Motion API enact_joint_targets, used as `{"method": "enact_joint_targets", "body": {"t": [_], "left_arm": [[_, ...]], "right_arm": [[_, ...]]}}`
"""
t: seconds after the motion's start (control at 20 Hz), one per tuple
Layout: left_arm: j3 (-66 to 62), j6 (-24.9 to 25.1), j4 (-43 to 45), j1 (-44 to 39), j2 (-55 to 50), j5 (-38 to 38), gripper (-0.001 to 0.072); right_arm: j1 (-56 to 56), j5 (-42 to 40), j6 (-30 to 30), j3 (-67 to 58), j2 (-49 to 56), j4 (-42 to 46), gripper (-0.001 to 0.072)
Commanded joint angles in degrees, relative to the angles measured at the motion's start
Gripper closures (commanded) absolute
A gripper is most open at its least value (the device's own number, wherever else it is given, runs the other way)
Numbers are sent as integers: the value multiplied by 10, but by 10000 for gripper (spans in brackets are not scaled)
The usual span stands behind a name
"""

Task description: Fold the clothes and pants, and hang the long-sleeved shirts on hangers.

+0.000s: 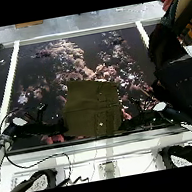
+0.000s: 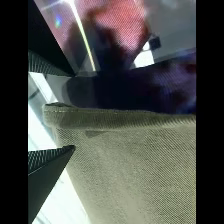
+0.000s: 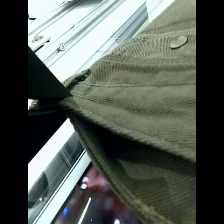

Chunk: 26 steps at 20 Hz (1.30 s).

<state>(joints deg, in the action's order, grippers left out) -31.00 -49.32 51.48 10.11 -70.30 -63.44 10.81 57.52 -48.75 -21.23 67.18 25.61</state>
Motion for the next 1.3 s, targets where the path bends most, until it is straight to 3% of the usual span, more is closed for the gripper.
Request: {"method": "enact_joint_targets", "body": {"t": [0.0,0.1,0.2,0.3,0.45,0.8,1.25], "left_arm": [[7,40,3,-2,-6,-27,226],[19,55,1,-2,-18,-49,258],[33,64,-24,-2,-35,-47,413],[38,89,-66,-2,-54,-47,433],[33,129,-122,-2,-66,-48,668],[-147,118,-134,0,-11,-134,671],[-418,112,-147,21,256,-117,671]], "right_arm": [[1,3,4,0,0,-4,679],[1,3,4,0,0,-4,679],[1,3,5,0,0,-4,679],[1,3,5,0,0,-4,679],[1,5,5,-9,-1,-3,679],[-1,60,2,-188,-32,71,680],[-1,59,-55,-458,-208,118,680]]}}
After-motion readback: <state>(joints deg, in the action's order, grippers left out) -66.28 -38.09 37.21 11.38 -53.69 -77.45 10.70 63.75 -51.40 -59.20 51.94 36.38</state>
